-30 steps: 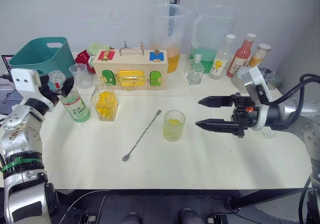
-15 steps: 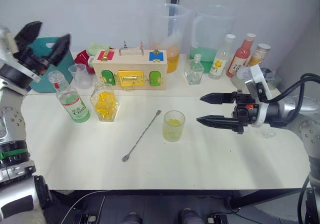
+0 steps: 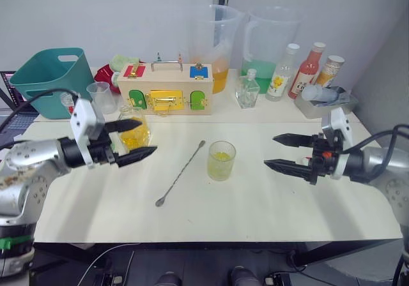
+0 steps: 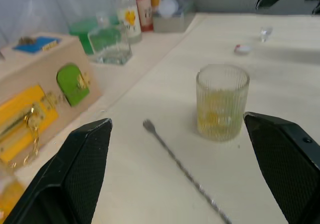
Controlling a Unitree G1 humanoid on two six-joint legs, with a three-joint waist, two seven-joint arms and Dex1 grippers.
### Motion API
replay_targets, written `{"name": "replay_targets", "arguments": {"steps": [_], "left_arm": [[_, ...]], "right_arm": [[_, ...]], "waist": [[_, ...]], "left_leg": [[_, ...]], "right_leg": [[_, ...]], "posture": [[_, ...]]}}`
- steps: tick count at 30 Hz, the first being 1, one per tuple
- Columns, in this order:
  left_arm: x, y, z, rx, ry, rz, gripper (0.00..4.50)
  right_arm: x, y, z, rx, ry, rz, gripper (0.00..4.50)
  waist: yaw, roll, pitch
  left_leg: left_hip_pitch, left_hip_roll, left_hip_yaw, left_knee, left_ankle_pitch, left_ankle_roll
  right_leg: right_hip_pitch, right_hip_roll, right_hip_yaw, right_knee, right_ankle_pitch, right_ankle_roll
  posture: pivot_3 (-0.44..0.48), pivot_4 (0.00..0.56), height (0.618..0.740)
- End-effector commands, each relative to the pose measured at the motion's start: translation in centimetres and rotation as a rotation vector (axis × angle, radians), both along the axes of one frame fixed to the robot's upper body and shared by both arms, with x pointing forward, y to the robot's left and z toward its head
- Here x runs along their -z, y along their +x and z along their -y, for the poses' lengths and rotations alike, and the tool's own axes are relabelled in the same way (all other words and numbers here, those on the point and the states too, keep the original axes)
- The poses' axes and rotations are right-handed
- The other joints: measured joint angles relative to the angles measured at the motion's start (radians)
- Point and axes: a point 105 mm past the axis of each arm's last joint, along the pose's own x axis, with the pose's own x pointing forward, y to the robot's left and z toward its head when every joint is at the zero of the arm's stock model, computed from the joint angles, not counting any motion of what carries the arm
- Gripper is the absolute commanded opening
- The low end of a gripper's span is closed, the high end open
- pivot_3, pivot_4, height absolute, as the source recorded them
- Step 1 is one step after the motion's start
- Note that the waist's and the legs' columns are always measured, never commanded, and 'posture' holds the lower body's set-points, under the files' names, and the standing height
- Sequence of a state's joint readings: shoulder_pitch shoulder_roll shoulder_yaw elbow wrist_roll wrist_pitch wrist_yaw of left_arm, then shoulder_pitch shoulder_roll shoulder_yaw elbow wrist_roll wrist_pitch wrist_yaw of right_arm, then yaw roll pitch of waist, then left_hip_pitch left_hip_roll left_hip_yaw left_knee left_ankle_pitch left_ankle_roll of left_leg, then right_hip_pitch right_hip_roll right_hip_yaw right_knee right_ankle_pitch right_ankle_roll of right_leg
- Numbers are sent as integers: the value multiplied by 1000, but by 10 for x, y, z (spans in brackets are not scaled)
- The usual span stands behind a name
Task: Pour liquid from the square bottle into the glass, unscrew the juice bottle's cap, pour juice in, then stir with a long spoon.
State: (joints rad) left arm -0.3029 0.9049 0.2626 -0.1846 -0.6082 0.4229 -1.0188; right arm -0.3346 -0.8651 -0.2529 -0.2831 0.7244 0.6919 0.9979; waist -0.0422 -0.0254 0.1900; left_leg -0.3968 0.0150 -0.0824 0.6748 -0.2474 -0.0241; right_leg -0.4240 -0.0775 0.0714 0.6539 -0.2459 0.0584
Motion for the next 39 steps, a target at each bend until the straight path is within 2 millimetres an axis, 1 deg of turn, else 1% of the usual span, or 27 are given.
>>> {"name": "replay_targets", "arguments": {"steps": [1,2,4,5,6,8,10,13,15,19,22,27,30,32,37,39], "left_arm": [[-3,-6,-21,-68,34,76,4453],[0,-7,-25,-79,34,73,4453],[15,-13,-43,-132,38,40,4453],[20,-15,-49,-148,41,30,4453],[27,-18,-60,-176,50,18,4453],[38,-23,-79,-225,62,-11,4453],[45,-27,-89,-249,69,-27,4453],[61,-35,-112,-325,31,-81,4453],[69,-39,-123,-367,6,-114,4453],[77,-46,-135,-415,-21,-138,4453],[83,-50,-138,-428,-22,-155,4453],[84,-51,-139,-439,-44,-154,4453],[83,-50,-135,-431,-53,-153,4453],[85,-50,-130,-421,-45,-154,4453],[87,-54,-114,-400,-55,-165,4453],[85,-55,-100,-387,-76,-163,4453]], "right_arm": [[-5,-2,27,100,3,89,4500],[-2,-2,32,119,-1,90,4500],[10,-4,51,187,6,69,4500],[14,-5,56,206,9,59,4500],[18,-7,64,222,-1,53,4500],[21,-9,77,255,-8,46,4500],[23,-10,85,271,-24,45,4500],[28,-13,107,315,-54,34,4500],[31,-14,116,342,-53,26,4500],[38,-18,125,365,-64,17,4500],[40,-20,128,372,-65,17,4500],[41,-21,127,373,-65,16,4500],[42,-20,124,365,-60,-2,4500],[43,-22,121,339,-60,-28,4500],[39,-22,108,273,-47,-41,4500],[34,-21,94,204,-33,-52,4500]], "waist": [[1,0,0],[1,0,0],[2,0,0],[2,0,0],[2,0,0],[2,0,0],[0,0,0],[0,0,0],[0,0,0],[0,0,0],[0,0,0],[0,0,0],[0,0,0],[0,0,0],[0,0,0],[-2,1,0]], "left_leg": [[0,0,0,0,0,0],[0,0,0,0,0,0],[0,1,0,0,0,0],[0,1,1,-1,0,0],[1,1,1,-1,0,0],[1,1,1,-2,0,0],[2,1,2,-3,0,0],[3,1,2,-4,0,0],[5,1,3,-6,0,0],[6,1,3,-6,0,0],[7,1,3,-7,0,0],[7,2,3,-7,0,0],[7,2,4,-7,0,0],[7,2,4,-7,0,0],[7,2,4,-7,0,0],[7,2,4,-7,0,0]], "right_leg": [[0,0,0,0,0,0],[0,0,0,-1,0,0],[1,0,0,-5,0,0],[2,0,0,-6,0,0],[2,0,0,-6,0,0],[2,0,0,-6,0,0],[3,0,0,-6,0,0],[3,0,0,-7,0,0],[5,0,0,-7,0,0],[5,0,1,-7,-1,-1],[6,0,1,-7,-1,-1],[6,0,1,-7,-1,-1],[6,0,1,-7,-1,-1],[6,0,1,-7,-1,-1],[6,0,1,-7,-1,-1],[6,0,1,-7,-1,-1]], "posture": [[0,150,740],[0,150,740],[0,150,740],[0,150,740],[0,150,740],[0,150,740],[0,150,740],[0,150,740],[0,150,740],[0,150,740],[0,150,740],[0,150,740],[0,150,740],[0,150,740],[0,150,740],[0,150,740]]}}
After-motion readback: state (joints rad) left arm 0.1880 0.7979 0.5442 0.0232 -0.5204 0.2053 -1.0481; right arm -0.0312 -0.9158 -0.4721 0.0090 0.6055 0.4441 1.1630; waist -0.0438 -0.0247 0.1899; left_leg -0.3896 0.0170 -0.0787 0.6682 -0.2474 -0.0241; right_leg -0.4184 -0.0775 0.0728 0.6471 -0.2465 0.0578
